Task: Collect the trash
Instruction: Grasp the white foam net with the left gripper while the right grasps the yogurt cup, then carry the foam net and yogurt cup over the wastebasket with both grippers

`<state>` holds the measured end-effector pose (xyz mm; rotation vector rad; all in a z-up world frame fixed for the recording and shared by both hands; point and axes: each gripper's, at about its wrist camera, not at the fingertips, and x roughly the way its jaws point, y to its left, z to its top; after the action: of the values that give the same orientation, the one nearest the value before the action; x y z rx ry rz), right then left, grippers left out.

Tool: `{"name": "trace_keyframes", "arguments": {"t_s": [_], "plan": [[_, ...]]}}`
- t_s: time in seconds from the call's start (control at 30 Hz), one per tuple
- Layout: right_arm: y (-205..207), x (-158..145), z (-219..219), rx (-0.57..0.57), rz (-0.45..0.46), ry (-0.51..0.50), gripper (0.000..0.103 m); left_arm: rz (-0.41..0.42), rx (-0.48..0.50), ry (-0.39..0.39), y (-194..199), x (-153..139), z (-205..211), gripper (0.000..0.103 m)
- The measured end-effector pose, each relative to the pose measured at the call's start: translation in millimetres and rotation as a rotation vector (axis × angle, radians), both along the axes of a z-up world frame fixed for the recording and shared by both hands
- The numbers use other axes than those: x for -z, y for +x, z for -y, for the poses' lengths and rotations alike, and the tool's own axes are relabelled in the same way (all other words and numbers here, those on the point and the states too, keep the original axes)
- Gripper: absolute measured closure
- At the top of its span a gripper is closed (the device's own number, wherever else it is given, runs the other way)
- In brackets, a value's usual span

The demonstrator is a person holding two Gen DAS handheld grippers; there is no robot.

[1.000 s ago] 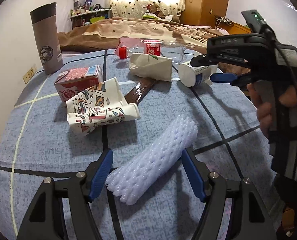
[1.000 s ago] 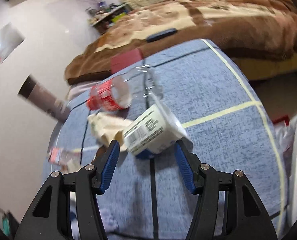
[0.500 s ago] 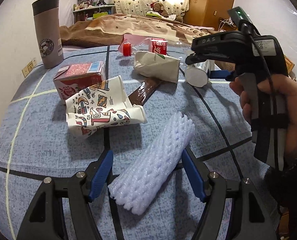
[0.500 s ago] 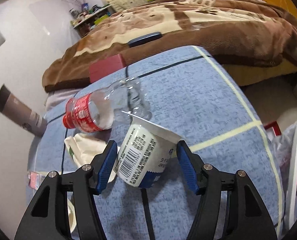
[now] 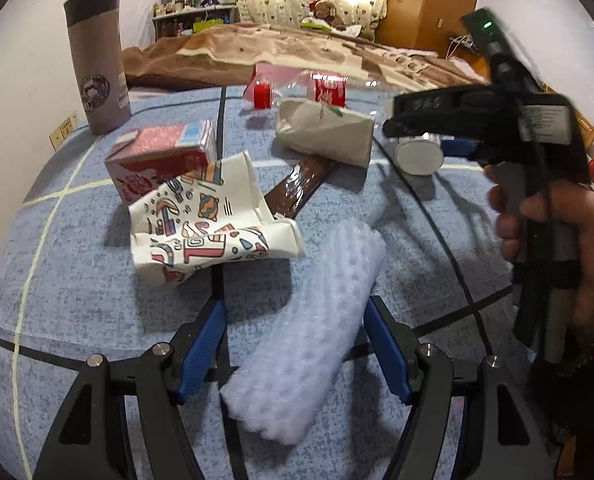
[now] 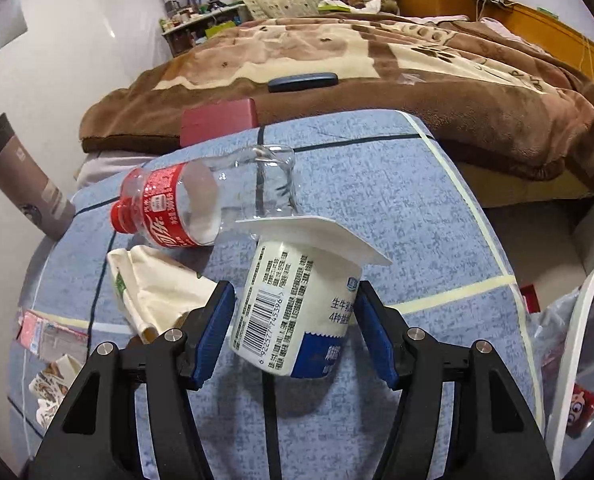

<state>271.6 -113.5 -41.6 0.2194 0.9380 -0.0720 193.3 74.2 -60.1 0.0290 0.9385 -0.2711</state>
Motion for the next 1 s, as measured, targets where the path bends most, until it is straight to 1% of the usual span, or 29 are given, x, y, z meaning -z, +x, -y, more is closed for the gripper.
{"name": "trace_keyframes", "arguments": {"t_s": [0.07,0.13,0.2,0.23,0.3,0.33,0.4,0.57,1.0], "plan": [[-1,-2,1,-0.004,0.017,0.0,0.043,0.004,0.0,0.017,1,1,2,0.031],[-3,-2,1,-0.01,0.023,-0.006,0.043,0.009,0.003,0.015,1,-1,3,0.037],[-5,0,1,-0.024,0.025,-0.008,0.044,0.007,-0.003,0.01,2,-1,3,0.046],[-5,1,1,-0.022,0.028,-0.011,0.044,0.004,-0.004,0.007,2,-1,4,0.048],[-9,1,3,-0.018,0.039,-0.009,0.044,0.002,-0.004,0.002,4,-2,5,0.06],[-10,1,4,-0.02,0.039,-0.004,0.044,0.0,-0.005,0.004,4,-2,5,0.062],[-13,1,5,-0.027,0.041,0.003,0.044,-0.002,-0.006,-0.001,5,-3,7,0.07],[-22,-1,8,-0.043,0.045,0.016,0.044,-0.004,-0.01,-0.036,3,-6,11,0.072],[-56,-7,19,-0.066,0.073,0.069,0.044,0.026,-0.025,-0.047,-10,-19,23,0.073]]}}
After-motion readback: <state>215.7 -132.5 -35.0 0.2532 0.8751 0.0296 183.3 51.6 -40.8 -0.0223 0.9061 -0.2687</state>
